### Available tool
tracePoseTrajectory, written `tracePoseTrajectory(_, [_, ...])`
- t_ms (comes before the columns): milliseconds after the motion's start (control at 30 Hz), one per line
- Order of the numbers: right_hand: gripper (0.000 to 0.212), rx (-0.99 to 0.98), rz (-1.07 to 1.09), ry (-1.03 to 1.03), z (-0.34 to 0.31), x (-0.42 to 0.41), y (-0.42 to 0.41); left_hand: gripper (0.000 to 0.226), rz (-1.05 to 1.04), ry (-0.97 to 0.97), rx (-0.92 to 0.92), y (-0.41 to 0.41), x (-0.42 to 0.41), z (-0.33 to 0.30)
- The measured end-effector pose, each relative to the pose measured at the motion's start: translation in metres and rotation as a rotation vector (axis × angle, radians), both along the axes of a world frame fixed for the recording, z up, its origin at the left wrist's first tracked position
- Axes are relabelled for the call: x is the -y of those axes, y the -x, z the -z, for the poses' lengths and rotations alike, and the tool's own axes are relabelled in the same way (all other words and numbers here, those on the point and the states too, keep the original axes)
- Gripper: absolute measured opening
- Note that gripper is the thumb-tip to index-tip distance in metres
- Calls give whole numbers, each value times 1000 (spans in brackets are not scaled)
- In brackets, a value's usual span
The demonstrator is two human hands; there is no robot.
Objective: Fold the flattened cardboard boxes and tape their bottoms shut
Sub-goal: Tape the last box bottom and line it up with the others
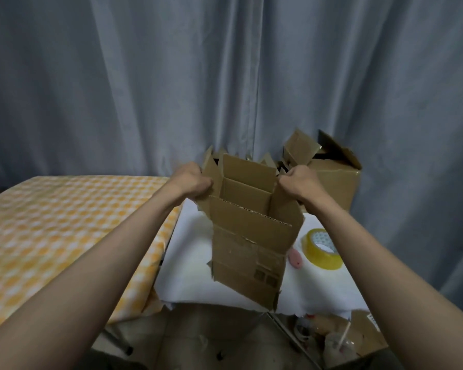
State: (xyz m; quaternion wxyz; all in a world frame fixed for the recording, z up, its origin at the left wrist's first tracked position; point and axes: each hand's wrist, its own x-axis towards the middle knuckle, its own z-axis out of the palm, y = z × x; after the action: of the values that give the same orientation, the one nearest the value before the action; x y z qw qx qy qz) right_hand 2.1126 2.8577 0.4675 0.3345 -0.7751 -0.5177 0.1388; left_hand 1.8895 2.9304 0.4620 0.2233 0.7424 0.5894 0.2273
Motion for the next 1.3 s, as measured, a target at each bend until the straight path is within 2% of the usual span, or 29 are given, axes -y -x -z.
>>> tracePoseTrajectory(100, [36,-67,-22,-8,4,-7,-2,19,-2,6,6,7,-5,-3])
tracePoseTrajectory(367, [33,-173,-16,-48,19,-22,-5,21,21,12,-71,28,-14,-8])
tracePoseTrajectory(667, [24,-92,-31,29,29,-36,-22,17,18,-46,-38,7,-16,-27])
tracePoseTrajectory(800, [29,-271,-44,33,54,-44,-21,18,5,-23,-159,3,-23,-31])
tracePoseTrajectory(933, [26,-366,-25,31,80,-54,-13,22,-51,77,-183,27,-27,-8])
tracePoseTrajectory(1033, [17,-431,-38,24,94,-55,-4,20,-67,127,-96,51,-28,17])
tracePoseTrajectory(1100, [19,-423,-40,5,94,-56,-4,17,-81,157,10,59,-23,34])
tracePoseTrajectory(1233, [9,-260,-4,-29,82,-66,-18,18,-60,268,204,52,-6,70])
tracePoseTrajectory(1300, [22,-190,11,4,84,-71,-28,20,-55,318,326,47,1,84])
